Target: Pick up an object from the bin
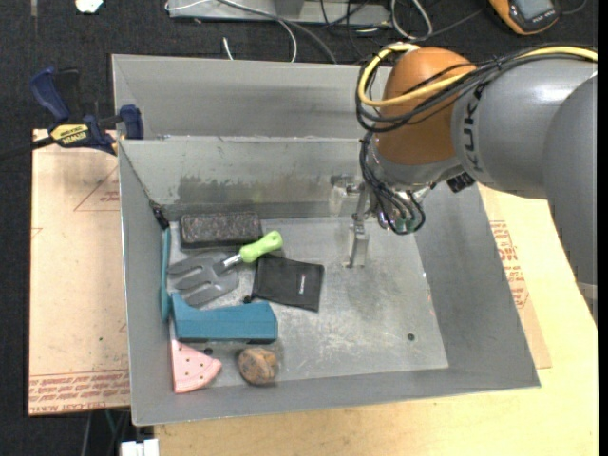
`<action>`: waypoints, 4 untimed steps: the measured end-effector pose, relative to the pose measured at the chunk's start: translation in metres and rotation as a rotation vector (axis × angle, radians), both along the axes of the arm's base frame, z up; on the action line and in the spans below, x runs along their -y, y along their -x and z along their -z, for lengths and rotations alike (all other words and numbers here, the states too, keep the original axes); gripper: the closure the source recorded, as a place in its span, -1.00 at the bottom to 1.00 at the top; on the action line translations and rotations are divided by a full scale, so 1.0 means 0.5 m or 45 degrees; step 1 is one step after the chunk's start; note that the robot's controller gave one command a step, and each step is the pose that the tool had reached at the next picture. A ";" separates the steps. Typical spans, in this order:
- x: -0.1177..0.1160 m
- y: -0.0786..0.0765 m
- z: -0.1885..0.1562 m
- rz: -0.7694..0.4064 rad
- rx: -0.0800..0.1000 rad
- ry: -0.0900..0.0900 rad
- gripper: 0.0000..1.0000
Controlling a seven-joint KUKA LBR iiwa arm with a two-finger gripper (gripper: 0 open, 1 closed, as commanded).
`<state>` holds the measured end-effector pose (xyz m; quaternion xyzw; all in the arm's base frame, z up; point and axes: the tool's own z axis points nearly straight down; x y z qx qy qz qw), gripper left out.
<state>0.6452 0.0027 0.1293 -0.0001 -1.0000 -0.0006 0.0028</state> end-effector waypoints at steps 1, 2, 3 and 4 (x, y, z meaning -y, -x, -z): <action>0.000 -0.004 -0.009 0.000 0.010 0.000 -1.00; -0.105 0.066 0.082 -0.038 0.014 0.000 -1.00; -0.109 0.107 0.112 -0.012 0.027 0.001 1.00; -0.109 0.107 0.112 -0.013 0.027 0.001 1.00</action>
Offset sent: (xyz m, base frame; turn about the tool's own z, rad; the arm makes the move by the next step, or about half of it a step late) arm -0.0378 0.0598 -0.0470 -0.0344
